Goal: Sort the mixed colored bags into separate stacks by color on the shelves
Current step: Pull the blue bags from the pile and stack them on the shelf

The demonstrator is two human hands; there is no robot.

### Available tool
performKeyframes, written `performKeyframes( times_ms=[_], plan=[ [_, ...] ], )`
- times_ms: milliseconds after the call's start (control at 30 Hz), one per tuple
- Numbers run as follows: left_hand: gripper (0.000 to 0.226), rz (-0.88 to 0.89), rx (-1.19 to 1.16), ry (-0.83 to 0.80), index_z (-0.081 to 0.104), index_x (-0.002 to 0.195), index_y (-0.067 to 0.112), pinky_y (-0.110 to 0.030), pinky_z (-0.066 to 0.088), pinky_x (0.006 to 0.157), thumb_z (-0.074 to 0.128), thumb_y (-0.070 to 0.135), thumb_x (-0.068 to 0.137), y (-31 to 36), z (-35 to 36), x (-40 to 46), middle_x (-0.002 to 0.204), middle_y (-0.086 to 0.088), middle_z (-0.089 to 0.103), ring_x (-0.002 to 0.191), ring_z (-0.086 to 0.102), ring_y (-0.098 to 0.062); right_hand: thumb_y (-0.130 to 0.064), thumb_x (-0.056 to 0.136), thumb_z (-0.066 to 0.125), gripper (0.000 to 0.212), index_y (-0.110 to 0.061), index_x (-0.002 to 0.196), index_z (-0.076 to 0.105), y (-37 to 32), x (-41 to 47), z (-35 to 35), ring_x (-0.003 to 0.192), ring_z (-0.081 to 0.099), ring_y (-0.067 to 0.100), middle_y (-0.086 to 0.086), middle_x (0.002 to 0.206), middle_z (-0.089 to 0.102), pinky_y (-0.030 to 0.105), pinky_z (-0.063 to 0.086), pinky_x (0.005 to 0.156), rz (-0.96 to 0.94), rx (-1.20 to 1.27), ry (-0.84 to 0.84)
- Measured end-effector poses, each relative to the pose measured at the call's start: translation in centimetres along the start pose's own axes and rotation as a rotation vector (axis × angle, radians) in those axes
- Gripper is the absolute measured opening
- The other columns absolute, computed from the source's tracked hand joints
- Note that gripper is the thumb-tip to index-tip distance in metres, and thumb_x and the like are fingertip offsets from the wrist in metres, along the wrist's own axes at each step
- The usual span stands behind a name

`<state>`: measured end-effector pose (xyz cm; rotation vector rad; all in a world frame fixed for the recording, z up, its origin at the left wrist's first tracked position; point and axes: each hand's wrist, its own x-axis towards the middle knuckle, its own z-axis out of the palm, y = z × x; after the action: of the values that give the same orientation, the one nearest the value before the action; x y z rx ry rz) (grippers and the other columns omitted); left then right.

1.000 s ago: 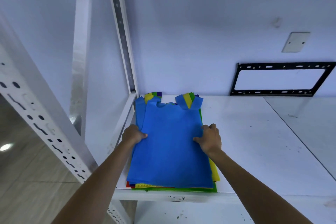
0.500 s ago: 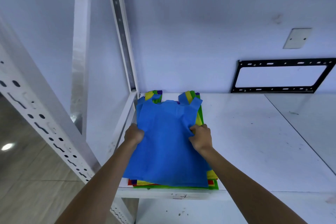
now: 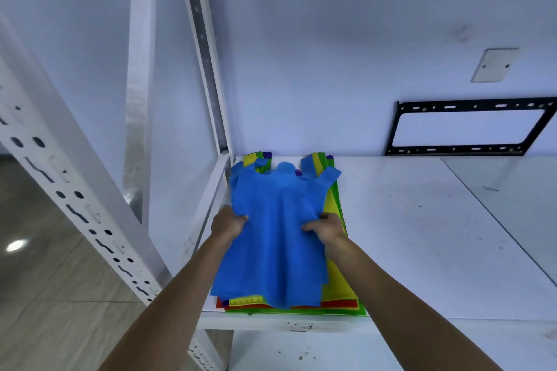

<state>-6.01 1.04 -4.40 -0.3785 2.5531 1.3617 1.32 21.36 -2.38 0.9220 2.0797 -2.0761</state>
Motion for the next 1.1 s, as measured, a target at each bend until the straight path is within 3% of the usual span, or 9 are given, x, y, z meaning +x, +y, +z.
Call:
performKeyframes(
  times_ms=[133, 267, 400, 500, 600, 700, 800, 933, 1100],
  plan=[
    [0.039, 0.012, -0.048, 0.017, 0.057, 0.114, 0.004, -0.044, 0.057, 0.082, 0.065, 0.023, 0.080, -0.9, -0.4, 0.8, 0.110, -0.012, 0.065, 0.093, 0.065, -0.030, -0.007, 0.082, 0.068, 0.016, -0.003, 0.098, 0.063, -1.6, -0.4, -1.6, 0.078, 0.062, 0.026, 0.012, 0.093, 0.066, 0.037, 0.052, 0.069, 0.257, 0.300, -0.241],
    [0.044, -0.021, -0.107, 0.005, 0.054, 0.117, 0.002, -0.047, 0.058, 0.080, 0.066, 0.020, 0.079, -1.1, -0.8, 1.4, 0.110, -0.015, 0.065, 0.090, 0.065, -0.030, -0.009, 0.088, 0.063, 0.029, -0.006, 0.117, 0.059, -1.5, -0.5, -3.3, 0.097, 0.063, 0.026, 0.010, 0.109, 0.066, 0.035, 0.054, 0.083, 0.236, -0.053, -0.415],
    [0.063, -0.029, -0.077, -0.057, 0.038, 0.138, -0.001, -0.042, 0.053, 0.090, 0.067, 0.012, 0.084, 0.2, -1.3, 0.9, 0.132, -0.019, 0.053, 0.111, 0.058, -0.035, 0.000, 0.090, 0.048, 0.035, -0.004, 0.125, 0.055, -1.9, -0.9, -4.0, 0.108, 0.060, 0.032, 0.014, 0.125, 0.060, 0.044, 0.051, 0.095, 0.047, -0.436, -0.273],
    [0.066, -0.026, -0.040, -0.097, 0.029, 0.142, -0.001, -0.040, 0.049, 0.087, 0.065, 0.009, 0.087, 0.8, -1.6, 0.5, 0.137, -0.019, 0.045, 0.117, 0.053, -0.035, 0.002, 0.095, 0.044, 0.033, 0.002, 0.126, 0.055, -3.0, -0.9, -5.4, 0.094, 0.063, 0.028, 0.018, 0.125, 0.062, 0.035, 0.055, 0.077, -0.021, -0.290, -0.284],
    [0.030, 0.048, 0.112, -0.039, 0.057, 0.100, 0.002, -0.033, 0.042, 0.073, 0.063, 0.029, 0.089, 1.0, -2.3, 0.4, 0.088, -0.012, 0.053, 0.089, 0.061, -0.033, -0.009, 0.099, 0.046, 0.033, -0.003, 0.131, 0.052, -4.0, -0.9, -7.6, 0.092, 0.066, 0.021, 0.014, 0.123, 0.063, 0.029, 0.056, 0.071, 0.036, -0.033, -0.398],
    [0.050, 0.072, 0.170, 0.014, 0.042, 0.060, 0.011, -0.032, 0.040, 0.066, 0.045, 0.046, 0.095, 1.7, -2.4, -0.4, 0.061, -0.005, 0.045, 0.057, 0.048, -0.024, -0.016, 0.099, 0.046, 0.025, -0.009, 0.120, 0.058, -4.4, -1.6, -9.6, 0.082, 0.072, 0.013, 0.006, 0.107, 0.070, 0.023, 0.057, 0.064, 0.066, 0.095, -0.444],
    [0.059, -0.055, 0.002, -0.146, 0.056, 0.080, 0.005, -0.026, 0.049, 0.056, 0.037, 0.059, 0.094, 2.4, -1.8, -1.5, 0.071, -0.012, 0.060, 0.058, 0.057, -0.024, -0.019, 0.098, 0.048, 0.023, -0.010, 0.114, 0.061, -3.9, -2.1, -11.0, 0.073, 0.073, 0.010, 0.003, 0.093, 0.075, 0.020, 0.058, 0.060, 0.083, 0.190, -0.484],
    [0.053, -0.174, -0.279, -0.365, 0.058, 0.112, 0.003, -0.026, 0.057, 0.056, 0.061, 0.049, 0.086, 2.3, -0.5, -2.5, 0.082, -0.017, 0.067, 0.067, 0.065, -0.024, -0.025, 0.095, 0.053, 0.029, -0.009, 0.119, 0.060, -3.1, -2.6, -12.2, 0.074, 0.071, 0.012, 0.004, 0.095, 0.073, 0.020, 0.058, 0.064, 0.105, 0.203, -0.502],
    [0.050, -0.215, -0.145, -0.382, 0.056, 0.096, 0.008, -0.023, 0.048, 0.049, 0.068, 0.053, 0.079, 3.0, 1.1, -3.3, 0.067, -0.007, 0.060, 0.055, 0.055, -0.016, -0.027, 0.095, 0.053, 0.031, -0.008, 0.118, 0.060, -1.7, -2.8, -13.9, 0.073, 0.072, 0.014, 0.006, 0.094, 0.073, 0.023, 0.058, 0.060, 0.151, 0.260, -0.517]
  ],
)
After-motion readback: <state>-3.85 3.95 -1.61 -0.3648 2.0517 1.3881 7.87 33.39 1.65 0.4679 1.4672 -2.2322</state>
